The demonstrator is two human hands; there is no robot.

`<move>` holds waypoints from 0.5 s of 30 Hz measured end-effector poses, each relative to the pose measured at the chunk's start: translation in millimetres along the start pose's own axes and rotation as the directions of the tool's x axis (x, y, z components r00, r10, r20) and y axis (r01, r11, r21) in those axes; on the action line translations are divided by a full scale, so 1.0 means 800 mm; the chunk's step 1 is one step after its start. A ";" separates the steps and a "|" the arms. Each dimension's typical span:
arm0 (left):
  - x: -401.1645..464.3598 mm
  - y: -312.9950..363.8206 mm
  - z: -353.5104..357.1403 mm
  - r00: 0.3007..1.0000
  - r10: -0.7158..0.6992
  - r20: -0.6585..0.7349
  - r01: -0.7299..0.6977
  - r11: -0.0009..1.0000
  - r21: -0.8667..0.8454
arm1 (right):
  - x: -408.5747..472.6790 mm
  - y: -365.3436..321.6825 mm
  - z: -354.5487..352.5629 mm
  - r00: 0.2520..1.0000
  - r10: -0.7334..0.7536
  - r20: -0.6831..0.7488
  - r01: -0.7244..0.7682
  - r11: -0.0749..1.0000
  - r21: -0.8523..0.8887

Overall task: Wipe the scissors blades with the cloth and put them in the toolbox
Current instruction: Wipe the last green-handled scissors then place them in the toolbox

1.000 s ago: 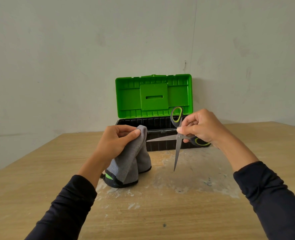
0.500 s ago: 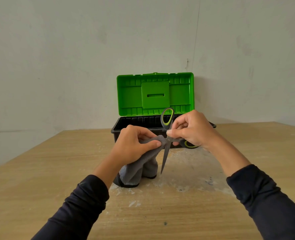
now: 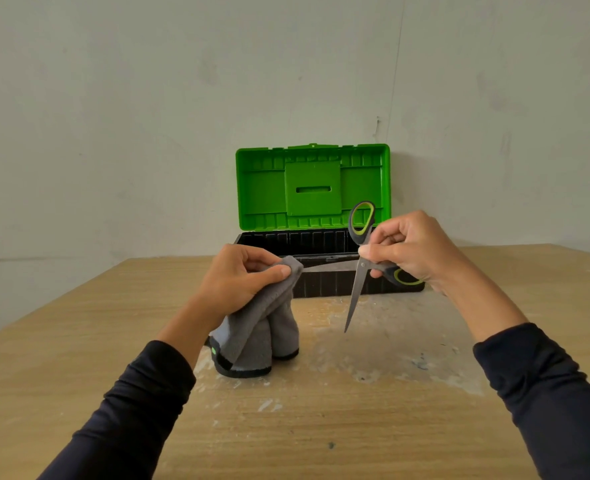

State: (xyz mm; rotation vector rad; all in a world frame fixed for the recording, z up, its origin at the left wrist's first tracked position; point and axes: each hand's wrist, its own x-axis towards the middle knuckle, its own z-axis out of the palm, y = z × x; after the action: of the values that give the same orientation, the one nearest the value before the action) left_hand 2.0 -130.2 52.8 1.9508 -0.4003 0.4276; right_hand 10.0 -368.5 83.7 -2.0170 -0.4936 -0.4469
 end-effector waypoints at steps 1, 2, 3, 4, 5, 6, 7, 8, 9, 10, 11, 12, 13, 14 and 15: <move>0.000 -0.001 -0.002 1.000 -0.010 -0.014 0.010 0.999 -0.035 | 0.000 0.000 -0.001 1.000 0.004 -0.008 -0.004 1.000 0.007; 0.000 -0.001 -0.002 1.000 -0.015 -0.020 0.014 0.998 -0.061 | 0.000 0.000 -0.001 1.000 0.003 -0.012 -0.003 1.000 0.004; -0.001 -0.001 -0.001 1.000 -0.021 -0.018 0.019 0.997 -0.074 | 0.000 0.000 -0.001 1.000 0.002 -0.011 -0.002 1.000 -0.003; -0.001 -0.001 0.000 1.000 -0.026 -0.014 0.025 0.997 -0.080 | 0.000 0.000 -0.001 1.000 0.003 -0.009 -0.003 1.000 -0.005; -0.001 -0.001 0.001 1.000 -0.030 -0.009 0.030 0.996 -0.087 | 0.000 0.000 -0.001 1.000 0.004 -0.008 -0.004 1.000 -0.003; 0.000 -0.001 0.001 0.999 -0.034 -0.004 0.034 0.995 -0.094 | 0.000 0.000 -0.002 1.000 0.005 -0.011 -0.005 1.000 0.000; 0.000 -0.002 0.000 0.999 -0.040 -0.002 0.040 0.994 -0.101 | 0.000 0.000 -0.003 1.000 0.005 -0.016 -0.005 1.000 0.001; 0.001 -0.002 -0.002 0.999 -0.049 -0.002 0.048 0.993 -0.112 | 0.001 0.001 -0.004 1.000 0.005 -0.022 -0.005 1.000 -0.001; 0.001 -0.002 -0.004 0.998 -0.061 -0.007 0.059 0.989 -0.136 | 0.001 0.002 -0.005 1.000 0.006 -0.026 -0.006 1.000 -0.006; 0.001 -0.002 -0.007 0.997 -0.074 -0.012 0.071 0.982 -0.173 | 0.001 0.003 -0.005 1.000 0.007 -0.025 -0.007 1.000 -0.014; 0.001 -0.003 -0.008 0.996 -0.089 -0.013 0.085 0.973 -0.213 | 0.000 0.004 -0.004 1.000 0.008 -0.019 -0.008 1.000 -0.022; 0.001 -0.002 -0.009 0.995 -0.103 -0.011 0.097 0.965 -0.244 | 0.000 0.004 -0.003 1.000 0.006 -0.010 -0.006 1.000 -0.030; 0.001 -0.002 -0.010 0.994 -0.112 -0.006 0.106 0.960 -0.260 | 0.000 0.004 -0.002 1.000 -0.001 -0.001 0.001 0.999 -0.040; 0.001 -0.002 -0.010 0.994 -0.111 0.000 0.107 0.959 -0.264 | 0.000 0.003 0.001 1.000 -0.012 0.006 0.013 0.998 -0.056; 0.001 -0.001 -0.008 0.995 -0.099 0.007 0.098 0.960 -0.261 | 0.000 0.002 0.004 1.000 -0.027 0.012 0.028 0.997 -0.078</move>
State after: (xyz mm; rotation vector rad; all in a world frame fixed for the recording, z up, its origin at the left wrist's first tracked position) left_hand 2.4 -123.9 54.8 1.7038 -0.3359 0.2994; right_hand 11.1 -366.5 81.6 -2.0909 -0.5181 -0.4792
